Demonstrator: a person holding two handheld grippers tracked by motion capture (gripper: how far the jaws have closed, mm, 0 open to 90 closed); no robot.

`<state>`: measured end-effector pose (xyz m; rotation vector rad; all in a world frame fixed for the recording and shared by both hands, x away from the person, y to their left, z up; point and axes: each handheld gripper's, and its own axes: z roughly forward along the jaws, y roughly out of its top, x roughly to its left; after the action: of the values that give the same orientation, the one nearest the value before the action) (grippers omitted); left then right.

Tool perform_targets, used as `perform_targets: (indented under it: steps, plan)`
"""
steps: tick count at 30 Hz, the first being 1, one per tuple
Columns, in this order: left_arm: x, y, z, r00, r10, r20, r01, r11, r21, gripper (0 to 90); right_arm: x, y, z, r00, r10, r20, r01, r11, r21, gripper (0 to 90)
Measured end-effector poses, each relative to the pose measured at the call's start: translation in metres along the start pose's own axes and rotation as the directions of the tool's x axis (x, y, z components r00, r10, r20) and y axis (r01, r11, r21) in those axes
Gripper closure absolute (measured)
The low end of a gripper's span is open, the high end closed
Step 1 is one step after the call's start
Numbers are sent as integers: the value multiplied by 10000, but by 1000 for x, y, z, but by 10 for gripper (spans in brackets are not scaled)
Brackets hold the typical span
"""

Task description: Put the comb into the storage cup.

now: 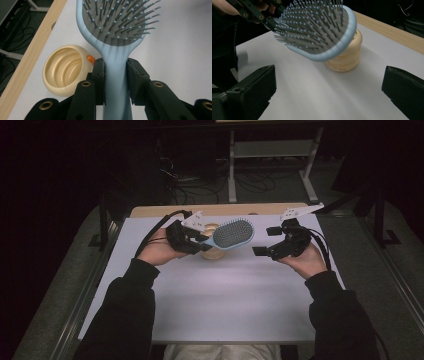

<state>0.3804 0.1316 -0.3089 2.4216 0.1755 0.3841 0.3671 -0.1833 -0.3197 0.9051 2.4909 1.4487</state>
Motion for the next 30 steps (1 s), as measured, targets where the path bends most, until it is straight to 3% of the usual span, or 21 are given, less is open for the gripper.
perform_targets:
  steps: [10,20,25,27,30]
  plan:
    - [-3,3,2,9986,227,-481,-240,9994,-264,700,-7,16,10,9977,345,-578,-361,9990,-266,0]
    - [-4,4,5,9986,279,-443,-295,9990,-341,700,-10,29,28,9937,736,-849,-732,9973,87,0]
    - [-4,4,5,9986,277,-448,-296,9987,-425,700,-11,32,31,9907,878,-1044,-866,9961,158,125]
    - [-4,4,5,9985,297,-452,-317,9985,-453,699,-12,33,31,9860,962,-1360,-953,9954,135,170]
    - [-4,4,4,9985,311,-451,-332,9983,-470,699,-11,34,31,9855,924,-1421,-906,9957,189,191]
